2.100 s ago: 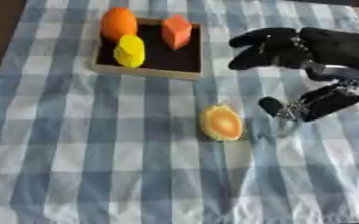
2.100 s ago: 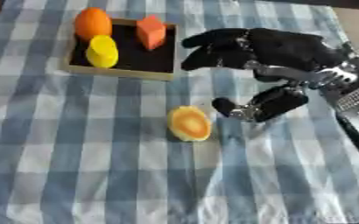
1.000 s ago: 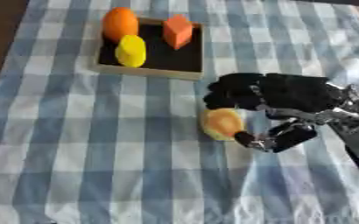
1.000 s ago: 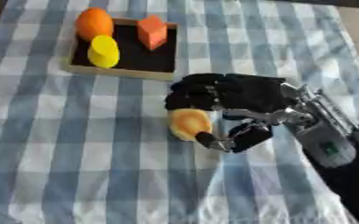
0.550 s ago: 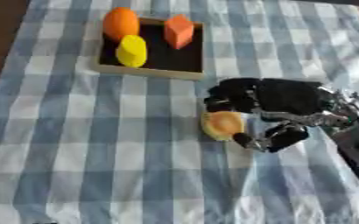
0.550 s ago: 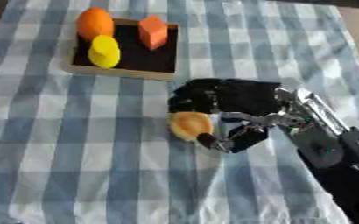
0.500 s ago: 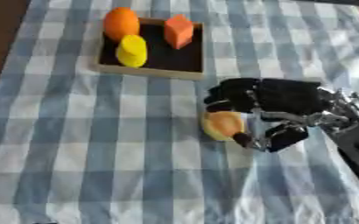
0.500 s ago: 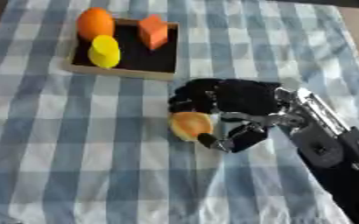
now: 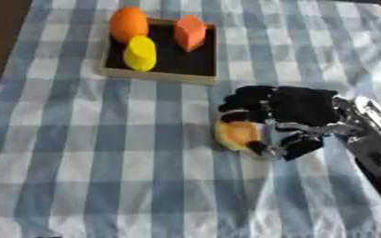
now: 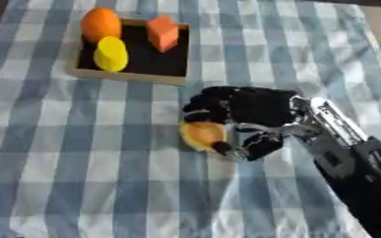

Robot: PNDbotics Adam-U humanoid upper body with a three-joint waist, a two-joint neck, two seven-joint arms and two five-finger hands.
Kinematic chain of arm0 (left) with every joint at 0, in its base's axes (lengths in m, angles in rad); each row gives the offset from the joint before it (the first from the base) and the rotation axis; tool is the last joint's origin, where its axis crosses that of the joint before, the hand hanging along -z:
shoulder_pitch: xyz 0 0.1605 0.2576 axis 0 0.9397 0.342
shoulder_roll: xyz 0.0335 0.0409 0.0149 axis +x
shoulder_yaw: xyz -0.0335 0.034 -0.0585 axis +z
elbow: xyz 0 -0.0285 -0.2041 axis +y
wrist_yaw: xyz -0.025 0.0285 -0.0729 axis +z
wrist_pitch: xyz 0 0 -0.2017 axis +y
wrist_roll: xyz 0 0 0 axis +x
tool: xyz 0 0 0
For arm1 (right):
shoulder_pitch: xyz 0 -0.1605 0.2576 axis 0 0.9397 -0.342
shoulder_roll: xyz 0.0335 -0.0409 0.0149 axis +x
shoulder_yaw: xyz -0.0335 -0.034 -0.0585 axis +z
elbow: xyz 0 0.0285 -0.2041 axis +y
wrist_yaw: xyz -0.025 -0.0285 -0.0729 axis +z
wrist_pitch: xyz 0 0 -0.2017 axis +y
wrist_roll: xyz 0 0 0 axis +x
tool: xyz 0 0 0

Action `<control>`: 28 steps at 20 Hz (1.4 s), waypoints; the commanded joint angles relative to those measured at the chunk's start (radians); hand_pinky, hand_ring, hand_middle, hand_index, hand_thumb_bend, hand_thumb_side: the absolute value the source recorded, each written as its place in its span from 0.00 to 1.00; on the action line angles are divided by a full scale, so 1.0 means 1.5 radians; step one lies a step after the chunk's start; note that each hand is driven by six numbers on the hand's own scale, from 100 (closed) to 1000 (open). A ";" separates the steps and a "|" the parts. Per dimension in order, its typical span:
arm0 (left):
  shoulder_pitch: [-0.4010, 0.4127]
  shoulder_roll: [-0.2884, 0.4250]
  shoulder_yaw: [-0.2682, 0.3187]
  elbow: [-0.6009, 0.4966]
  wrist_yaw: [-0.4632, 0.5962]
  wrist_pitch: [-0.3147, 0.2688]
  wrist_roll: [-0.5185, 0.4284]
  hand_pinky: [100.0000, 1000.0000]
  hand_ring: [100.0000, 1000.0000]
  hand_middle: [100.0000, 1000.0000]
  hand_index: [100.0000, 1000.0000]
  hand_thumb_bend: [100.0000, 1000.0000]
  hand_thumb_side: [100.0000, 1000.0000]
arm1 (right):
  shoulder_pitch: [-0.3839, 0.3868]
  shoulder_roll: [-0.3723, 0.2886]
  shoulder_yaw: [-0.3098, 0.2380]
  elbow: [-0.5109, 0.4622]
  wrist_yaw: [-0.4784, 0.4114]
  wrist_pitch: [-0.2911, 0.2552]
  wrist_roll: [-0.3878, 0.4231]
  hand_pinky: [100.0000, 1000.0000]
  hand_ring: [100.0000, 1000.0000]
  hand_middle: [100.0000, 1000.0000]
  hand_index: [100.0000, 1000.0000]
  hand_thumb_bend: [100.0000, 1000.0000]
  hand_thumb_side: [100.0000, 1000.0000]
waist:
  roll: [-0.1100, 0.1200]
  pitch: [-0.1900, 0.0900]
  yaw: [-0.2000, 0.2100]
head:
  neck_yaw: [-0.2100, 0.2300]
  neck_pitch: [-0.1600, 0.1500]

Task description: Pick up objects on the table and place them in the box.

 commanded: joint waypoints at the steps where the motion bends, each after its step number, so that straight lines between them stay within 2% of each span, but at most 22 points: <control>1: -0.006 0.006 0.005 -0.013 0.003 0.000 -0.001 0.64 0.77 0.71 0.81 0.00 0.61 | -0.008 -0.005 -0.011 0.017 0.016 -0.046 0.044 1.00 1.00 0.98 1.00 0.00 0.13 | 0.012 -0.001 0.000 | -0.002 -0.009; 10: -0.005 0.005 0.005 -0.013 0.003 0.001 -0.003 0.64 0.77 0.71 0.81 0.00 0.61 | -0.013 0.000 -0.013 0.043 0.034 -0.050 0.036 1.00 1.00 0.98 1.00 0.00 0.13 | 0.012 0.001 0.001 | -0.001 -0.010; 13: -0.005 0.005 0.005 -0.013 0.003 0.001 -0.003 0.64 0.77 0.71 0.81 0.00 0.61 | -0.013 -0.003 -0.011 0.022 0.022 -0.059 0.028 1.00 1.00 0.93 1.00 0.00 0.13 | 0.011 0.001 0.003 | 0.002 -0.007; 16: -0.005 0.005 0.005 -0.013 0.003 0.001 -0.004 0.64 0.77 0.71 0.81 0.00 0.61 | -0.012 -0.004 -0.016 -0.011 0.002 -0.064 0.022 1.00 1.00 0.94 1.00 0.00 0.13 | 0.010 0.001 0.001 | 0.006 -0.008; 19: -0.005 0.006 0.005 -0.013 0.002 0.001 -0.006 0.64 0.77 0.71 0.81 0.00 0.61 | -0.007 -0.004 -0.025 -0.054 -0.009 -0.054 0.023 1.00 1.00 0.95 1.00 0.00 0.14 | 0.010 0.001 0.000 | 0.006 -0.009; 23: -0.004 0.007 0.005 -0.013 0.002 0.001 -0.007 0.64 0.78 0.71 0.81 0.00 0.62 | -0.005 -0.004 -0.026 -0.093 -0.025 -0.042 0.046 1.00 1.00 0.96 1.00 0.00 0.16 | 0.011 0.002 -0.001 | 0.005 -0.012; 28: -0.004 0.007 0.004 -0.013 0.002 0.001 -0.010 0.64 0.78 0.72 0.81 0.00 0.62 | -0.005 0.002 -0.025 -0.102 -0.040 -0.032 0.085 1.00 1.00 0.96 1.00 0.00 0.16 | 0.011 0.004 -0.002 | 0.002 -0.014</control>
